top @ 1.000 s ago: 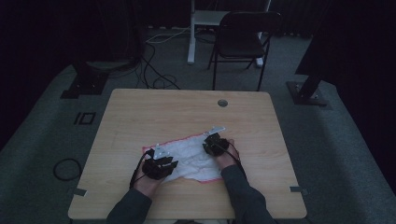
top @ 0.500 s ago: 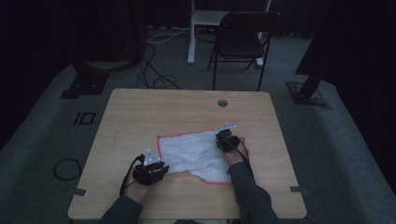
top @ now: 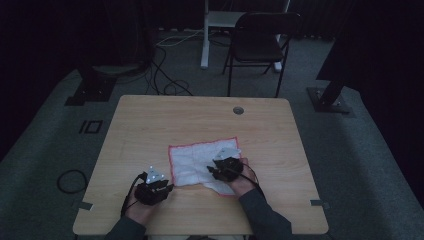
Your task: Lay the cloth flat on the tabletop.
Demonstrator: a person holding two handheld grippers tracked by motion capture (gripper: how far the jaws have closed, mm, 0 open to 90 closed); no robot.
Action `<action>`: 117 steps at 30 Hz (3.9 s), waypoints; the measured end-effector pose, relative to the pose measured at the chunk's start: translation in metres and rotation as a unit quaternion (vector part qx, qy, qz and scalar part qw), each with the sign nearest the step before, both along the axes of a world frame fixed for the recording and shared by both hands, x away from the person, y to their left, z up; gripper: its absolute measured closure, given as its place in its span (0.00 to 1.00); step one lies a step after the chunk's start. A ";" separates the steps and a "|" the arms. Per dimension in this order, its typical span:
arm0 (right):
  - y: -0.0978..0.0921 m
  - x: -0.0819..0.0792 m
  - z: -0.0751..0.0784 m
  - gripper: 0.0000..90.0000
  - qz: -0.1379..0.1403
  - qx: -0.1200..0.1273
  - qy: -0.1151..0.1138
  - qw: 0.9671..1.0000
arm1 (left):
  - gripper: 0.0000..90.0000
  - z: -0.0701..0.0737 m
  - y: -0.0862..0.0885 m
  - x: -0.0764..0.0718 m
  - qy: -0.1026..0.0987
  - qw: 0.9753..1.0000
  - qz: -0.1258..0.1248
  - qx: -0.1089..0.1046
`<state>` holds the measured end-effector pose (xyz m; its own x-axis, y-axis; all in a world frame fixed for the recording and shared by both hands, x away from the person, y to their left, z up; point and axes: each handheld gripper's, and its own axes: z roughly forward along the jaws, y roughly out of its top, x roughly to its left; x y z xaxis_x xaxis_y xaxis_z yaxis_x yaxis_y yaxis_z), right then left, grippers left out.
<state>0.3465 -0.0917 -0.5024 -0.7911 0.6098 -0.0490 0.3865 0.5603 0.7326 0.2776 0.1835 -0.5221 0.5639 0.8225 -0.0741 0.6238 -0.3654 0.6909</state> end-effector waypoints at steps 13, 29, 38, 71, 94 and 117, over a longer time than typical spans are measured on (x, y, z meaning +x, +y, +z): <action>0.058 -0.033 -0.018 0.70 0.112 -0.108 -0.043 0.987 | 0.77 -0.002 0.003 0.002 0.001 1.000 0.007 -0.004; 0.009 0.028 0.003 0.92 -0.015 -0.023 -0.012 1.000 | 0.77 0.000 -0.025 0.022 -0.013 1.000 -0.016 0.012; 0.005 0.034 -0.001 0.92 -0.026 -0.023 -0.007 0.999 | 0.74 -0.009 -0.057 0.059 -0.009 1.000 -0.017 0.017; -0.018 0.037 0.014 0.71 -0.055 -0.009 -0.028 0.998 | 1.00 -0.001 -0.013 0.012 0.014 1.000 0.004 -0.020; -0.049 0.069 -0.027 0.74 -0.126 -0.089 0.001 0.988 | 0.99 -0.013 0.006 -0.023 0.024 0.999 0.018 -0.014; -0.067 0.084 -0.030 0.75 -0.168 -0.071 0.001 0.983 | 0.99 -0.014 -0.006 -0.029 0.010 1.000 0.003 -0.007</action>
